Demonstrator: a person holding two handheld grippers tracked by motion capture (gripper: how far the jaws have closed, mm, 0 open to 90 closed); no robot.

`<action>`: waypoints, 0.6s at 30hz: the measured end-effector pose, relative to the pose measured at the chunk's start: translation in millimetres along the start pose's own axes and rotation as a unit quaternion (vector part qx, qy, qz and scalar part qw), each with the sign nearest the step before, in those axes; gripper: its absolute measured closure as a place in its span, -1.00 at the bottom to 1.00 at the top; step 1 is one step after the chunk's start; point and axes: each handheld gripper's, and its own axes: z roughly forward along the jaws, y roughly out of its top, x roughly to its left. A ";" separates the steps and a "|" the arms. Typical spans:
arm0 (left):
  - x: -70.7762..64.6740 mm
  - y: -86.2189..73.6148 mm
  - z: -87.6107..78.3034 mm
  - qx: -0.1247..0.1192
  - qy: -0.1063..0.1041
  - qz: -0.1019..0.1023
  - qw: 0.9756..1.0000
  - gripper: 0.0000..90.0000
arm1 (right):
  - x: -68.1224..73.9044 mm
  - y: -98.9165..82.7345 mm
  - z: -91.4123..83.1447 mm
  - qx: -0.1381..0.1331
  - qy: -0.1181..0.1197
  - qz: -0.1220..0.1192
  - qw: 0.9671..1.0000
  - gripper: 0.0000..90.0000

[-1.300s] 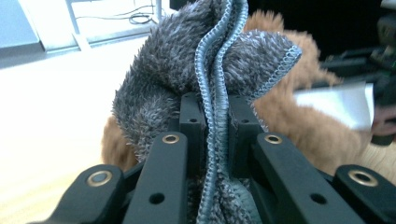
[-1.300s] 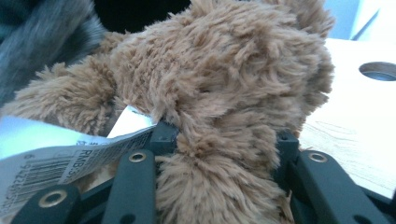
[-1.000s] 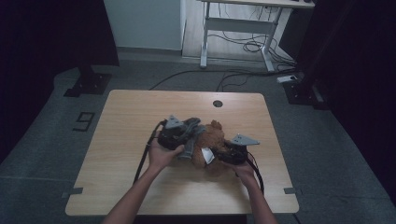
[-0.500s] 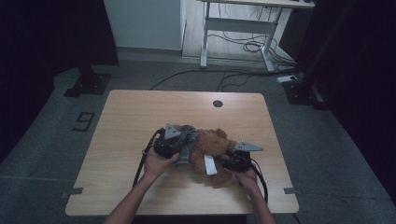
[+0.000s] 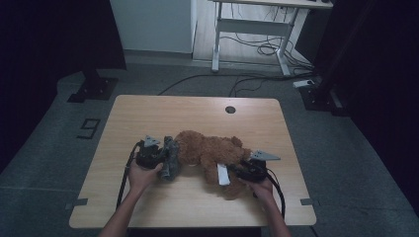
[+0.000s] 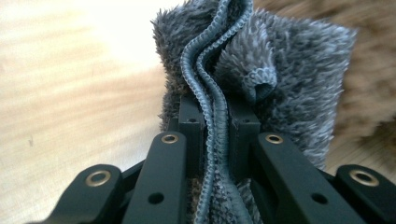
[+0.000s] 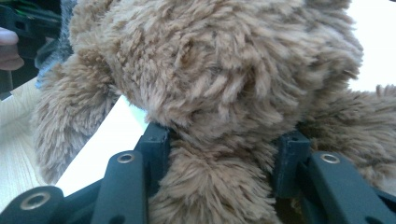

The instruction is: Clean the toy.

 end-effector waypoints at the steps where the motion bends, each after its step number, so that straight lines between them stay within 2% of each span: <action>1: 0.3 -0.3 -1.8 -0.004 -0.003 -0.001 1.000 0.75 | -0.6 -1.6 -0.7 -0.004 0.000 -0.002 1.000 0.14; 3: -3.9 3.0 -9.3 -0.019 0.000 0.009 1.000 0.75 | -1.5 -3.6 -1.5 -0.006 0.001 0.000 1.000 0.14; 6: -18.8 16.3 -23.0 -0.037 -0.002 0.035 0.999 0.75 | -2.7 -3.8 -1.8 -0.005 0.002 -0.001 1.000 0.14; 11: -52.4 38.7 -32.3 -0.057 -0.031 0.072 0.995 0.75 | -1.4 -3.5 -1.8 -0.005 0.000 -0.001 1.000 0.14; 12: -63.5 43.9 -30.1 -0.058 -0.038 0.082 0.994 0.75 | -1.1 -3.6 -1.7 -0.005 -0.001 0.000 1.000 0.14; 15: -91.7 55.5 -16.7 -0.049 -0.040 0.114 0.991 0.75 | -0.3 -4.0 -1.6 -0.007 -0.002 0.001 1.000 0.14; 18: -117.6 64.9 2.3 -0.040 -0.064 0.124 0.989 0.75 | -0.7 -5.0 -1.7 -0.008 0.000 0.004 1.000 0.14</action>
